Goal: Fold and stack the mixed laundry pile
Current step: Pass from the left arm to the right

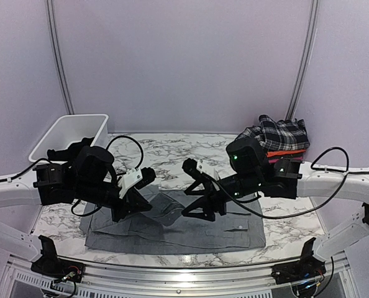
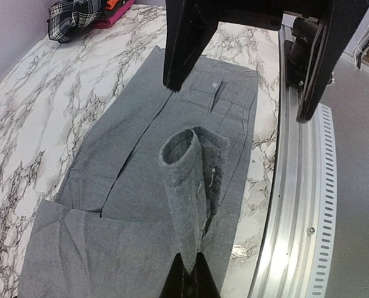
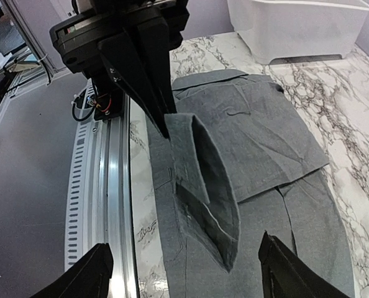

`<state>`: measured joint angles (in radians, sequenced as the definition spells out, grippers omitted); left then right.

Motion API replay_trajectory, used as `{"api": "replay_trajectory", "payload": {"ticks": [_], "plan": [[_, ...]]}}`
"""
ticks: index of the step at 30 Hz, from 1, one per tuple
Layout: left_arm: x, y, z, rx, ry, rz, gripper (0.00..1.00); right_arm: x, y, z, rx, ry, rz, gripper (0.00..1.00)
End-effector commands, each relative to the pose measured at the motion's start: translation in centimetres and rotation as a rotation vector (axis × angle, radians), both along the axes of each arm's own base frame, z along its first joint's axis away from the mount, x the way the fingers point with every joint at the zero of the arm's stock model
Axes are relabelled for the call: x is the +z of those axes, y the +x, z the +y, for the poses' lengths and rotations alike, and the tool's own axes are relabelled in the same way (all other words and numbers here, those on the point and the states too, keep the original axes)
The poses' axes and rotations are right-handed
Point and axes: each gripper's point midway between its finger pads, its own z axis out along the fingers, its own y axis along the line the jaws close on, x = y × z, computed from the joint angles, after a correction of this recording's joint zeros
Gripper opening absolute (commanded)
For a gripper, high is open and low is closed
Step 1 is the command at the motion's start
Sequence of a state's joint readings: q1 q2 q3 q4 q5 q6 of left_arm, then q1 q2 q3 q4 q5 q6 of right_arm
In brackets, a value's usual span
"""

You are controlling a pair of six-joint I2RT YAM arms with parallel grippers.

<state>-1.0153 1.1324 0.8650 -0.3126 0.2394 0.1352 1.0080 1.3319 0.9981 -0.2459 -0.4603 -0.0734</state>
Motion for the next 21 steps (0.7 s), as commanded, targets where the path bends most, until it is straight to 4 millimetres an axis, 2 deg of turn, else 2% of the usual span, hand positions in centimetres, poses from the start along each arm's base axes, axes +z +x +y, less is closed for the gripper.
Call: {"api": "replay_trajectory", "payload": {"ticks": [1,5,10,13,15,16,17,18,19,20,21], "plan": [[-0.1,0.2,0.0,-0.018,0.038,-0.085,0.0,1.6,0.2,3.2,0.042,0.066,-0.1,0.77],[0.2,0.1,-0.5,-0.026,0.039,-0.101,0.0,1.0,0.5,4.7,0.055,0.053,-0.117,0.77],[0.6,0.4,-0.4,-0.013,0.036,-0.126,0.0,0.2,1.3,5.5,0.036,0.048,-0.134,0.77],[1.0,0.5,-0.2,0.002,0.027,-0.133,0.0,0.0,1.1,5.9,0.051,0.05,-0.122,0.7],[1.6,0.7,-0.3,0.014,0.01,-0.139,0.0,0.0,1.1,6.3,0.058,0.057,-0.121,0.61],[2.0,0.8,-0.3,0.023,0.001,-0.14,0.0,0.1,1.1,6.5,0.063,0.06,-0.117,0.5],[2.2,0.9,-0.3,0.032,-0.006,-0.141,0.0,0.1,1.0,6.8,0.069,0.063,-0.113,0.36],[2.6,1.1,-0.2,0.052,-0.017,-0.142,0.0,0.2,0.9,7.0,0.078,0.062,-0.11,0.13],[3.0,1.3,-0.1,0.072,-0.03,-0.144,0.0,0.2,0.8,7.1,0.082,0.049,-0.104,0.0],[3.4,1.5,0.1,0.095,-0.043,-0.149,0.04,0.5,0.8,7.1,0.077,0.041,-0.106,0.0],[3.9,2.0,0.5,0.136,-0.058,-0.153,0.12,1.1,0.8,6.9,0.069,0.039,-0.115,0.0]]}}
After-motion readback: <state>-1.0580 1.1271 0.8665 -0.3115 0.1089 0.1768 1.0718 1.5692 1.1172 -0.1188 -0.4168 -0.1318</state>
